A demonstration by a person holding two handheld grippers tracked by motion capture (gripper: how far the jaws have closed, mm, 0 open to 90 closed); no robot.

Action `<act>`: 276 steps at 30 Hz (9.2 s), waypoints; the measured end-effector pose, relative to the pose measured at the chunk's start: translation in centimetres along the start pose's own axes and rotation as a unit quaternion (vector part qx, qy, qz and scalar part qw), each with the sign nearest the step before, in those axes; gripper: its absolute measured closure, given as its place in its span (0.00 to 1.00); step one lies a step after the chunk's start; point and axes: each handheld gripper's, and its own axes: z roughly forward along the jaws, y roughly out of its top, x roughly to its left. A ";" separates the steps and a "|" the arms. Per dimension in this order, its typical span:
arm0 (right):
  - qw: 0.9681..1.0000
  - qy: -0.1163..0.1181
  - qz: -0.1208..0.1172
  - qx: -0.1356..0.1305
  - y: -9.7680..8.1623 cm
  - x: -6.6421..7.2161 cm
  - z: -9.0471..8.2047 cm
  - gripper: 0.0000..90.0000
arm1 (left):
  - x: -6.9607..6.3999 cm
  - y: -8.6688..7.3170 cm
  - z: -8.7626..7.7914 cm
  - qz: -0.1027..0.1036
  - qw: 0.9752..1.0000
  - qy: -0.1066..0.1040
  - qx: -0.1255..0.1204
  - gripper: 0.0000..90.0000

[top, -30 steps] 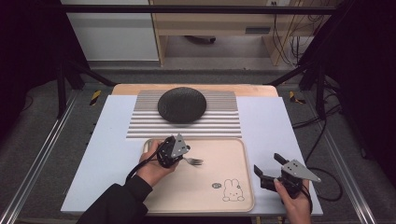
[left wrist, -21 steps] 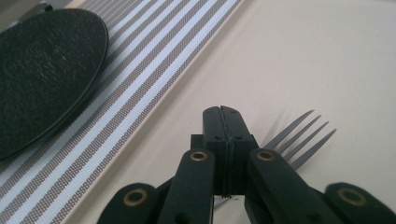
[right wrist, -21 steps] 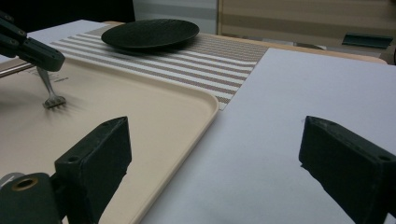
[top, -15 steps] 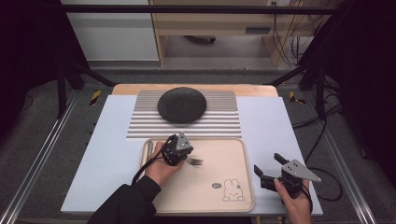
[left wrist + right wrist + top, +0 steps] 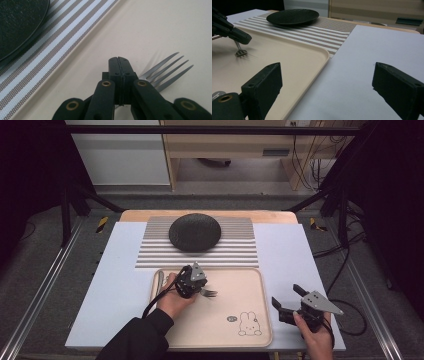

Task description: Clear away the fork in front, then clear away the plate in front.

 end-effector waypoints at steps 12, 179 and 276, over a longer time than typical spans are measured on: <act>1.000 0.003 -0.001 0.001 0.0 0.0 0.0 0.10 | -0.2 -0.6 0.3 0.000 1.000 0.008 0.028 1.00; 1.000 0.008 0.000 -0.004 -0.1 -0.1 0.1 0.06 | 12.0 2.4 -4.0 0.200 0.973 0.106 -0.052 0.08; 1.000 0.007 -0.001 0.006 -0.4 -0.3 0.4 0.06 | 10.9 0.3 5.5 0.354 0.919 0.167 0.053 0.67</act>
